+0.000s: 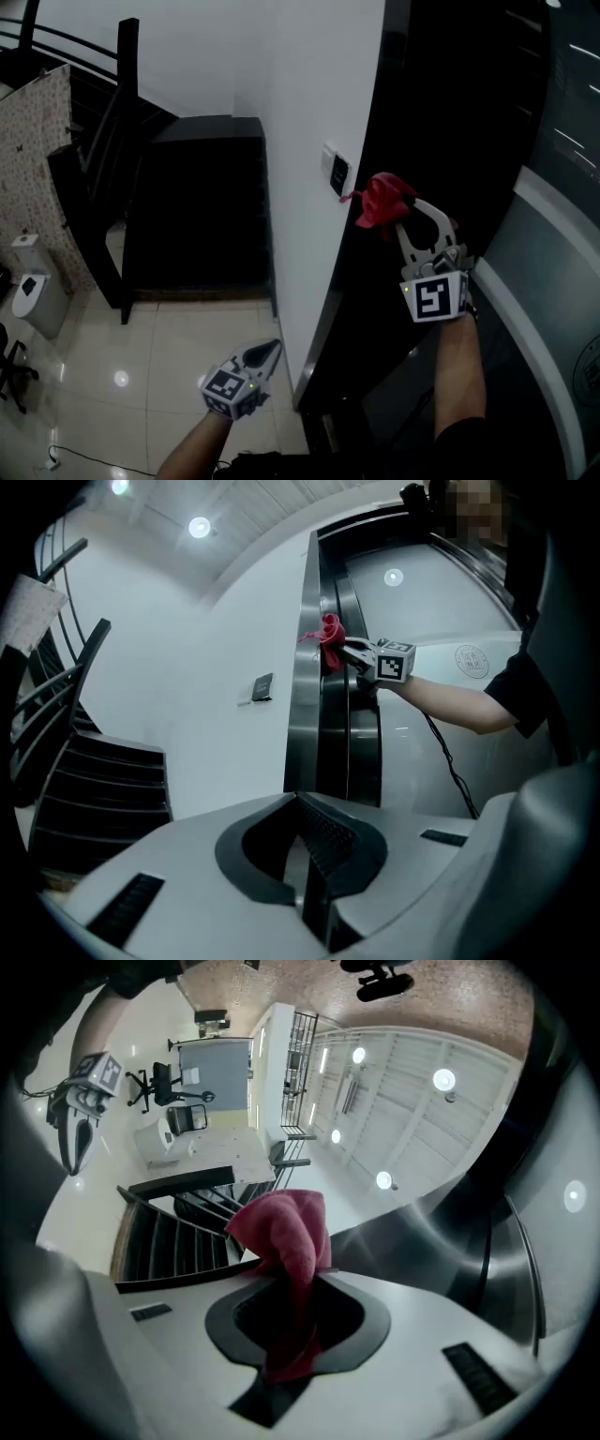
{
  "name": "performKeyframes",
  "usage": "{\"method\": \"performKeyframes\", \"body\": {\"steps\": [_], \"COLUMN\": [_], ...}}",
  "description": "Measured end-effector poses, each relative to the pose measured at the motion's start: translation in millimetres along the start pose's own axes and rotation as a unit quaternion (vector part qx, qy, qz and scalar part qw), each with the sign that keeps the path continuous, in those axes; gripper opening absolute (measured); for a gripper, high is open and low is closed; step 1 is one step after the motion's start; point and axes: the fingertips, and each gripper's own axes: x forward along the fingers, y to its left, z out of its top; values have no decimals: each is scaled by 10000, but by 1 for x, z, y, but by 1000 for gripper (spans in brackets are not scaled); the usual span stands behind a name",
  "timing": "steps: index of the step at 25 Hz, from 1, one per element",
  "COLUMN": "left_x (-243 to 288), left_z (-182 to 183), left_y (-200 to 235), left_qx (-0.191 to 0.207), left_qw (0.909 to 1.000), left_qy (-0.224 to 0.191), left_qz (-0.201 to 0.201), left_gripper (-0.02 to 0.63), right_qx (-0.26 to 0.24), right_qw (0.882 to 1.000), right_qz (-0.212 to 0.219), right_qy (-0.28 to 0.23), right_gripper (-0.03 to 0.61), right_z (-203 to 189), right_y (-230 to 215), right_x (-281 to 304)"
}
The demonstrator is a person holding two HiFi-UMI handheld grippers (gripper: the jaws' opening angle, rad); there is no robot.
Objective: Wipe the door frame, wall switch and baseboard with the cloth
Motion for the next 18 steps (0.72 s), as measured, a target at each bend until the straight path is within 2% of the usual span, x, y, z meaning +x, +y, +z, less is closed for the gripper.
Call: {"method": "performKeyframes", "body": {"steps": [4, 9, 18], "left_x": [3, 7, 21], "left_z": [2, -6, -14], "left_y": [15, 21, 5], "left_qx": [-68, -141, -191], "left_qw": [9999, 9998, 9987], "left_qy": [-81, -6, 40], "left_qz": [18, -135, -476], "left_gripper": [3, 3, 3], "right_qx": [58, -152, -219], "right_qw": [9997, 9985, 9941], "right_qz": [141, 326, 743], "right_qy": [170, 415, 757], "right_gripper": [60, 61, 61], "right_z": [-11, -19, -30], "right_y": [17, 41, 72], "right_x": [-7, -15, -27]}}
